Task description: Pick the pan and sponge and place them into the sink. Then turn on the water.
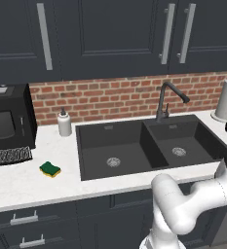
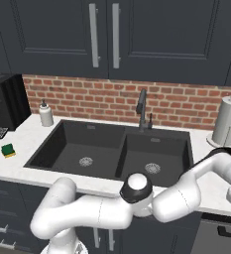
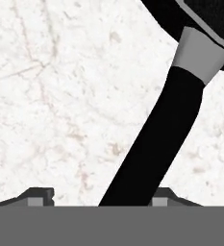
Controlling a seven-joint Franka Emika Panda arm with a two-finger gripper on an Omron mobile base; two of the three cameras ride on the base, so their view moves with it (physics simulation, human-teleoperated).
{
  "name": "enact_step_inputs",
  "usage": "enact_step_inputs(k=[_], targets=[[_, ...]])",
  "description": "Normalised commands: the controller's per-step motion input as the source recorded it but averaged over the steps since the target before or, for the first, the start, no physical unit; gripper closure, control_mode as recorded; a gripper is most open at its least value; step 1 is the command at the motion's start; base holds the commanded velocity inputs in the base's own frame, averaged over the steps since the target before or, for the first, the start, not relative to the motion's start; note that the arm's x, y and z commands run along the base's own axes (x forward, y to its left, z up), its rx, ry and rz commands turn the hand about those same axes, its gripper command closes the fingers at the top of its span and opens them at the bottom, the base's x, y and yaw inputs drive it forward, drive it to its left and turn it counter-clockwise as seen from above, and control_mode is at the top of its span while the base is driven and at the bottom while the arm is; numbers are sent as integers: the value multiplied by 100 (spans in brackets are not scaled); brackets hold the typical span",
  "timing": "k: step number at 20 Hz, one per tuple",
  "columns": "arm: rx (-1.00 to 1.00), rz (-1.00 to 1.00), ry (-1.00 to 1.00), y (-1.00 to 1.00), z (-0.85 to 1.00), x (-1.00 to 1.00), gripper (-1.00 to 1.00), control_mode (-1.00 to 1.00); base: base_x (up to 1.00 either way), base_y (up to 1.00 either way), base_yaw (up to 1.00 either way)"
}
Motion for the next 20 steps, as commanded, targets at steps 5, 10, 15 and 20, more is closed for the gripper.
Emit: enact_step_inputs(k=[5,10,15,20], targets=[[8,8,3,14,-9,-4,100,-100,0,0,0],[11,0,0,18,10,-16,100,-100,0,0,0],[13,-5,3,16,50,-1,100,-100,0,0,0],[11,-6,0,24,74,-24,100,-100,0,0,0]])
